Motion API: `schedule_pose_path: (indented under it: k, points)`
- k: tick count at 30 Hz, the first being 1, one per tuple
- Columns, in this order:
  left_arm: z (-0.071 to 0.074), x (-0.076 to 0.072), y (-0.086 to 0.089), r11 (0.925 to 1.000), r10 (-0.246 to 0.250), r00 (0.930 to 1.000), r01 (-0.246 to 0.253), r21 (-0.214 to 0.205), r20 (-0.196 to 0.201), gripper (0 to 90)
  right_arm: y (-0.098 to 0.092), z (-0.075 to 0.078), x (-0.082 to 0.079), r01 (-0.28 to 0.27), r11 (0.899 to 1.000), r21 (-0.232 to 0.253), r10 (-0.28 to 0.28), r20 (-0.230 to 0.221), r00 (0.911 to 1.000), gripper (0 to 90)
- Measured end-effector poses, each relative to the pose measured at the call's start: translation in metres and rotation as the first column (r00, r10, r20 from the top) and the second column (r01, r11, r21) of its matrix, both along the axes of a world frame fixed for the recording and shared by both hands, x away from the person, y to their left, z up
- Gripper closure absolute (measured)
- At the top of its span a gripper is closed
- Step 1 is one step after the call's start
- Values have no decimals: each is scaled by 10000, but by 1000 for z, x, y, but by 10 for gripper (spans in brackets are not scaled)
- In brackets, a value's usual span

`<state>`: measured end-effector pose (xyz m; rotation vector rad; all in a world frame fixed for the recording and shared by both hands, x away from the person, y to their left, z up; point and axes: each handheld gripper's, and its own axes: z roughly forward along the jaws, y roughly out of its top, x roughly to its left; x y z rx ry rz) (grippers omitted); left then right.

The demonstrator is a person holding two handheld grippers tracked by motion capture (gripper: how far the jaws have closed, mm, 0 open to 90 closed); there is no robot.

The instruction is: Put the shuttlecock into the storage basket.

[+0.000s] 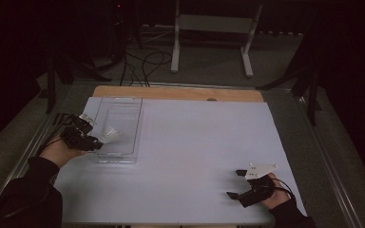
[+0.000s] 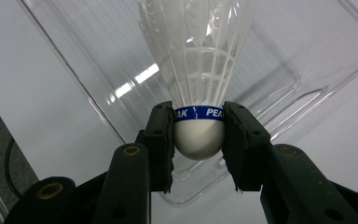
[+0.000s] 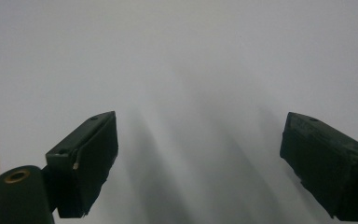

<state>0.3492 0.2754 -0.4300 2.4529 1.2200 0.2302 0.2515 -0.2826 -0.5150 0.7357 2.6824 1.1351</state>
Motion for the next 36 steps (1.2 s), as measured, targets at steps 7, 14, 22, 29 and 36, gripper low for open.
schedule_pose_path:
  k: [7, 14, 22, 29, 36]
  points:
    - [6, -1, 1, 9996, 207, 9997, -205, -168, 159, 471, 0, 1, 0, 6, 10000, 13, -6, 17, 10000, 110]
    - [9, 0, -1, 9981, 583, 9982, -580, -216, 148, 252, 0, 1, 0, -4, 10000, 25, 4, 8, 10000, 110]
    - [13, 0, -3, 9969, 613, 9980, -605, -494, 146, 106, 0, 0, 0, -10, 10000, 26, 10, 5, 10000, 110]
    - [14, -2, -7, 9977, 306, 9991, -287, -614, 289, 2, -1, 1, 0, 29, 9999, 97, -29, 26, 10000, 110]
    - [21, -3, -11, 9964, 191, 9977, -137, -837, 644, 0, -1, 1, 0, 46, 10000, 87, -47, 14, 10000, 110]
